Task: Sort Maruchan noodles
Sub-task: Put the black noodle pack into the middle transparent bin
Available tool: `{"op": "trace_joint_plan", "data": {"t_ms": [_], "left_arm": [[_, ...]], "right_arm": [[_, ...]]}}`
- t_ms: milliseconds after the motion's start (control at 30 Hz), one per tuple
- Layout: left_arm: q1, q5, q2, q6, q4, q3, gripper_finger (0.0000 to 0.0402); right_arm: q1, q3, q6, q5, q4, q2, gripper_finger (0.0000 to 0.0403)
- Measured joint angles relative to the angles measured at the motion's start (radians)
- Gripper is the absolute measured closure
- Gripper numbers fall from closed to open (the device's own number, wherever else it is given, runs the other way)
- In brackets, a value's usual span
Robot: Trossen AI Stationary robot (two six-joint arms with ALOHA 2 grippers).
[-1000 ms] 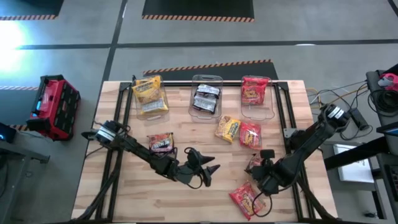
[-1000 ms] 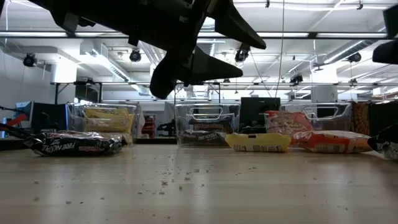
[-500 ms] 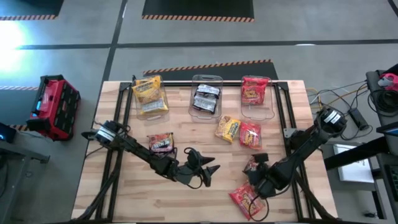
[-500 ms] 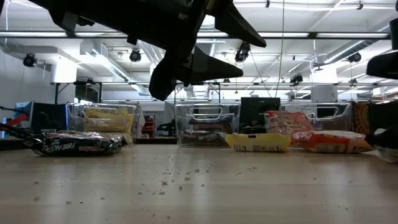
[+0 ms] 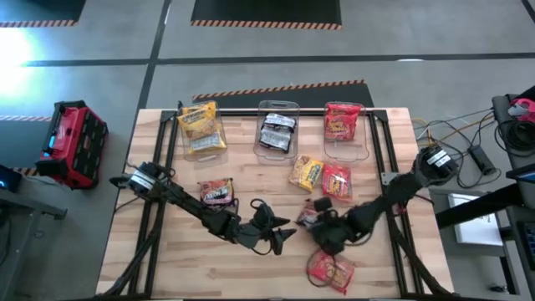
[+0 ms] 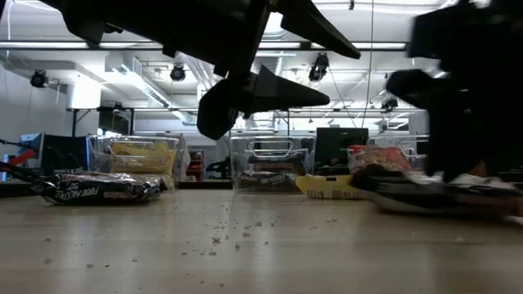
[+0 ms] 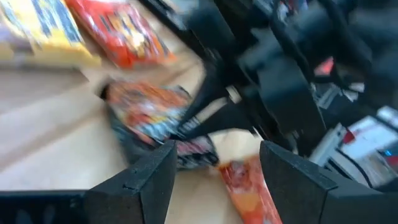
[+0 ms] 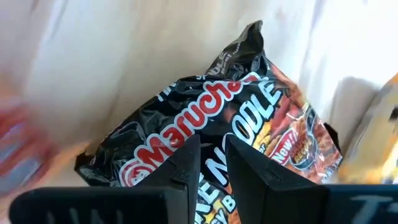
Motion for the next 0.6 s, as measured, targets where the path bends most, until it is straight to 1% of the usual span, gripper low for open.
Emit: {"op": "trace_joint_plan", "data": {"t_ms": [100,167,267,367,433,533,600], "left_arm": [[0.0,0.057,0.0,-0.03,-0.028,0.0,0.0189],[0.001,0.068,-0.001,-0.065,-0.064,0.001,0.0189],[0.007,0.067,-0.002,-0.125,-0.146,0.001,0.0189],[0.02,0.067,-0.002,-0.163,-0.207,0.0,0.0189],[0.033,0.067,-0.002,-0.177,-0.235,0.0,0.0189],[0.06,0.068,-0.002,-0.188,-0.243,0.0,0.0189],[0.081,0.079,-0.002,-0.189,-0.247,0.0,0.0189]], "right_arm": [[-0.061,0.0,-0.049,0.0,0.068,0.012,0.0335],[-0.093,0.008,-0.048,0.0,0.057,0.015,0.0335],[-0.112,0.04,0.04,-0.004,-0.066,0.001,0.0335],[-0.101,0.069,0.111,-0.038,-0.162,-0.042,0.0335],[-0.087,0.071,0.178,-0.07,-0.171,-0.078,0.0335],[-0.065,0.056,0.308,-0.146,-0.173,-0.129,0.0335],[-0.051,0.032,0.37,-0.163,-0.172,-0.148,0.0335]]}}
